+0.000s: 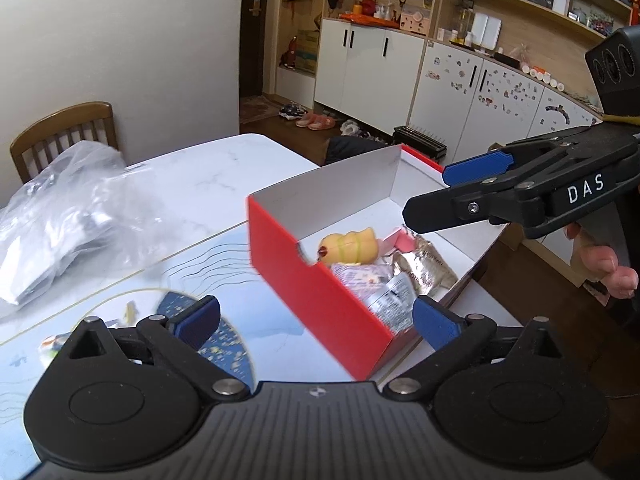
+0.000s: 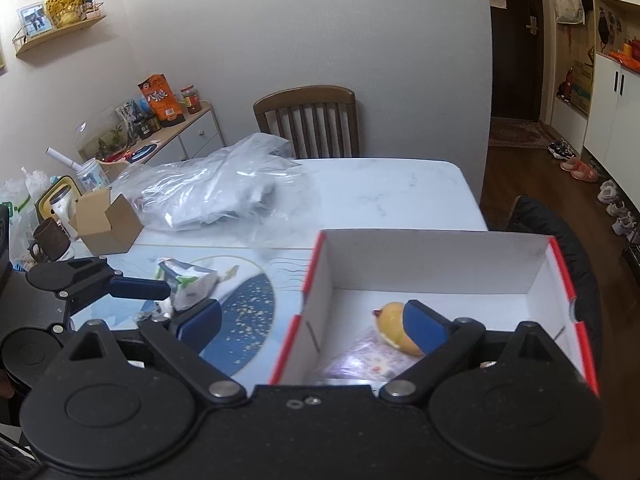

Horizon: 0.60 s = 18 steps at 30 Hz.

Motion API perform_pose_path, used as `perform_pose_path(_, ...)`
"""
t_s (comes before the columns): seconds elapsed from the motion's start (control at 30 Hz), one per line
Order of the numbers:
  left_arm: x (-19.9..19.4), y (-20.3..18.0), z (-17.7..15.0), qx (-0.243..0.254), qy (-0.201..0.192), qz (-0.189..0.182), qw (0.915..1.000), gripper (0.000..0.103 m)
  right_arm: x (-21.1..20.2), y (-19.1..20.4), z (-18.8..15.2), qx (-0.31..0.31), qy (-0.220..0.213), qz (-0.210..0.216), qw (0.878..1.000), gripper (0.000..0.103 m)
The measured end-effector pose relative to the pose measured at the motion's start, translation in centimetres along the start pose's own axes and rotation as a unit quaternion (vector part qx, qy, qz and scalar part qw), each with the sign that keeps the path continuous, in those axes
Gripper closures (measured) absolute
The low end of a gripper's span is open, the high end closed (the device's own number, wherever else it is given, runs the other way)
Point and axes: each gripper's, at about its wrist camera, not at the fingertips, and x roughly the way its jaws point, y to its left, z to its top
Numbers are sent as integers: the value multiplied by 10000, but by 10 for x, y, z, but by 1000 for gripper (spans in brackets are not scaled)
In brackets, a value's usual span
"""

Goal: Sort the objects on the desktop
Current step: 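Move both tools back to the pile toward the black-clip bag and white cable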

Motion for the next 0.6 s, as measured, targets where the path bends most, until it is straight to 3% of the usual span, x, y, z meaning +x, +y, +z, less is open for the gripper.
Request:
perform_pose_path(0.3, -20, 32, -31, -181, 25, -20, 9998, 0, 16, 40, -8, 86, 107, -123, 9998, 6)
perform_pose_path(0.6, -42, 78, -72, -345, 77, 433, 9984, 0, 35, 78, -19, 123, 205, -186, 9995, 6)
